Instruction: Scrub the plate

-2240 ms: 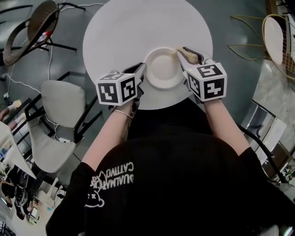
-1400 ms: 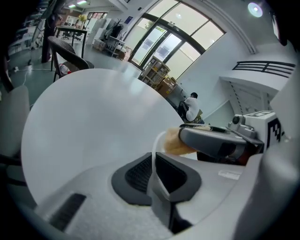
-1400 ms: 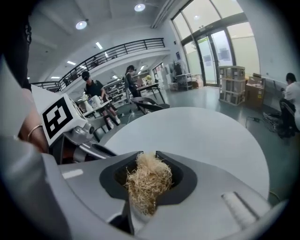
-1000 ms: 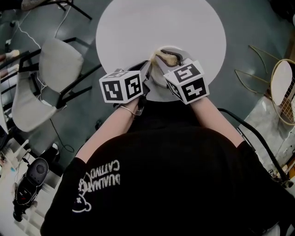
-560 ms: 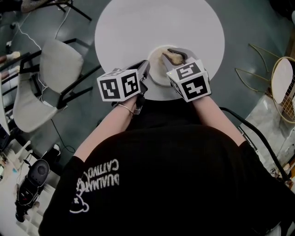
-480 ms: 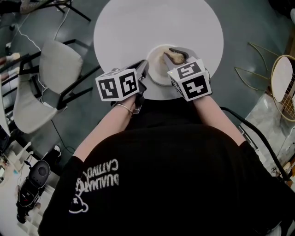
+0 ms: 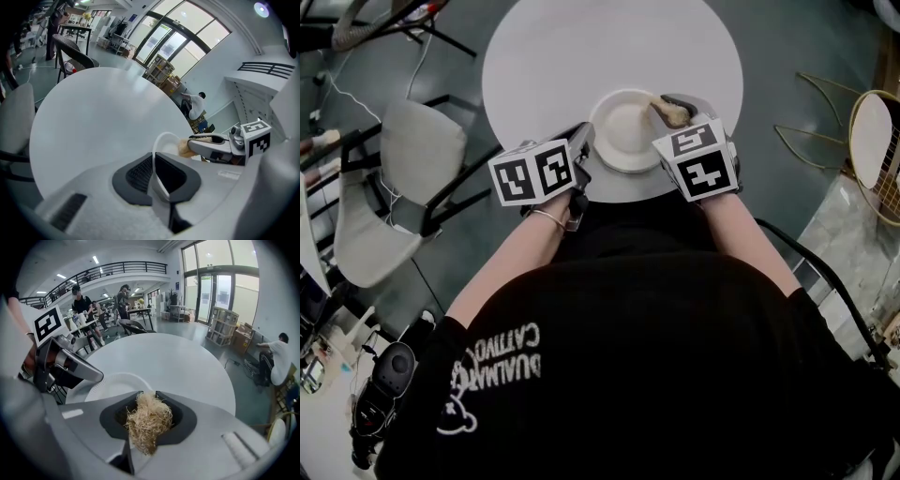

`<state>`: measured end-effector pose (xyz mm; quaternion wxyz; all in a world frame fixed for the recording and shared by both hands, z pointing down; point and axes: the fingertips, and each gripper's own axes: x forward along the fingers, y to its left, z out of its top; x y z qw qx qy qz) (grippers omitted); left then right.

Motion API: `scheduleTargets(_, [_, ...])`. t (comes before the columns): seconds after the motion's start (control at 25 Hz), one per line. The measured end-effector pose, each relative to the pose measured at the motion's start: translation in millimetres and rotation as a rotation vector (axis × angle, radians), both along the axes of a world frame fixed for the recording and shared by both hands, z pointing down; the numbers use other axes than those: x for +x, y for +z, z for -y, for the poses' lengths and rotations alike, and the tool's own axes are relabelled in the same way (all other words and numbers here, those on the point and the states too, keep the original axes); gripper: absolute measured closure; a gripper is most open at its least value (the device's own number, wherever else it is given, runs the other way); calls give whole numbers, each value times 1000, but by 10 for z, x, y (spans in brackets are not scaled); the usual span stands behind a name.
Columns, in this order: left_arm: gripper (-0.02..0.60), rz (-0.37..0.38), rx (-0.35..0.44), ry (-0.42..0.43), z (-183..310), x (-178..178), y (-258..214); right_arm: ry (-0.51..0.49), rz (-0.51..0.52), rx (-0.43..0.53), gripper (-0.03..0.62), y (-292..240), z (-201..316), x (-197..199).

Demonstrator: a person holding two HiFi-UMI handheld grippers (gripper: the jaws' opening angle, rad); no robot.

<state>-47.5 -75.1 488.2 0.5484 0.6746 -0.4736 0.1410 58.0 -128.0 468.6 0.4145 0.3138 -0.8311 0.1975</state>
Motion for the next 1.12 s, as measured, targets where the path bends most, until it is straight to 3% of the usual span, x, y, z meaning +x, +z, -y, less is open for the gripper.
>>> scheduleTargets(0.48, [563, -22, -3, -9, 17, 75, -18, 146, 11, 32, 507, -104, 120, 410])
scheduleTargets(1.0, [563, -56, 10, -60, 5, 33, -7, 174, -66, 24, 507, -23, 149, 625])
scheduleTargets(1.12, [563, -70, 23, -68, 18, 52, -46, 191, -18, 59, 505, -172, 244, 595])
